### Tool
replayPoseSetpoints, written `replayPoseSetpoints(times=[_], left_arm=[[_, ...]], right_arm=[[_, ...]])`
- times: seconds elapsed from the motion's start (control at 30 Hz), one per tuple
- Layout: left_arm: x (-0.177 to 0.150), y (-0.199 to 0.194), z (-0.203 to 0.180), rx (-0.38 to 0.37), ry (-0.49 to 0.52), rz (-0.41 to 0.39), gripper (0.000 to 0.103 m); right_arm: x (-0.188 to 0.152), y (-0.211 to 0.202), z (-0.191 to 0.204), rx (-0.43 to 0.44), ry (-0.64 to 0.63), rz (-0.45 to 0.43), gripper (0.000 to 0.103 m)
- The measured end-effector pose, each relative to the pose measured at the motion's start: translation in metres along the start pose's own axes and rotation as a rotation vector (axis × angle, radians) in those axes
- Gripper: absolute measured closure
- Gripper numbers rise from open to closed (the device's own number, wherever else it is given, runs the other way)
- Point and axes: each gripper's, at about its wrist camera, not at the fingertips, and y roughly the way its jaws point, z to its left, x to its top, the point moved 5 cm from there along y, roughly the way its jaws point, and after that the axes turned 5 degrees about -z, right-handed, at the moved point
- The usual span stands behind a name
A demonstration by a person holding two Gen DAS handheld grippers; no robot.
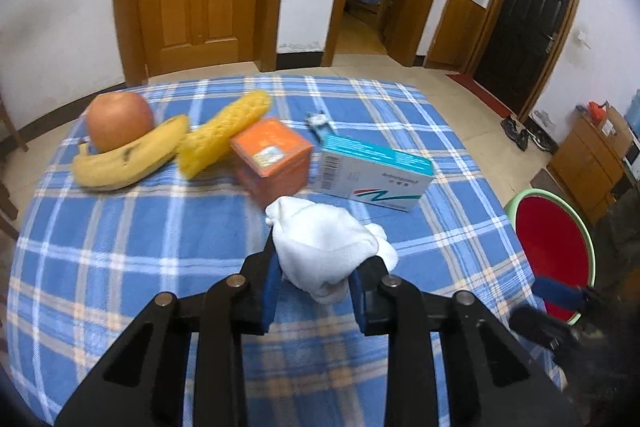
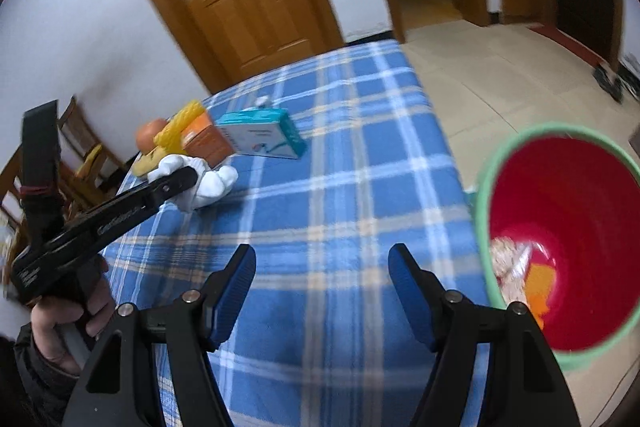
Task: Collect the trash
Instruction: 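Grasp the teal box with the right tool while the left tool holds the white cloth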
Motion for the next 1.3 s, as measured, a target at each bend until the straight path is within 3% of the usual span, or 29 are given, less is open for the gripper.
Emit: replayPoseSetpoints(times=[0.2, 0.43, 0.63, 0.7, 0.73, 0.83, 0.93, 1.3], left_arm=[[0.000, -0.011, 0.021, 0.042, -0.021, -0.002, 0.074], [0.002, -0.019, 0.034, 0.038, -0.043, -0.009, 0.074], [0.003, -0.021, 0.045, 0.049, -0.061, -0.017, 0.074], [0.003, -0.020, 0.047, 0.050, -0.066, -0.016, 0.074], [0.002, -0.021, 0.048, 0.045, -0.068, -0.018, 0.074], [0.002, -0.022, 0.049, 0.035, -0.070, -0.024, 0.074], [0.001, -0.023, 0.048, 0.026, -0.067, -0.021, 0.074], [-0.008, -0.038, 0.037, -0.001, -0.060, -0.024, 0.074]], right_arm=[[0.025, 0.034, 0.016, 0.060, -0.099, 0.050, 0.029], [0.058, 0.074, 0.023, 0.083, -0.185, 0.074, 0.022], [0.076, 0.108, 0.034, 0.107, -0.251, 0.095, 0.022], [0.077, 0.117, 0.034, 0.132, -0.238, 0.111, 0.030], [0.078, 0.121, 0.034, 0.139, -0.232, 0.120, 0.041], [0.072, 0.126, 0.038, 0.156, -0.236, 0.135, 0.063], [0.067, 0.121, 0.044, 0.158, -0.261, 0.132, 0.071], [0.040, 0.072, 0.060, 0.186, -0.255, 0.065, 0.076]])
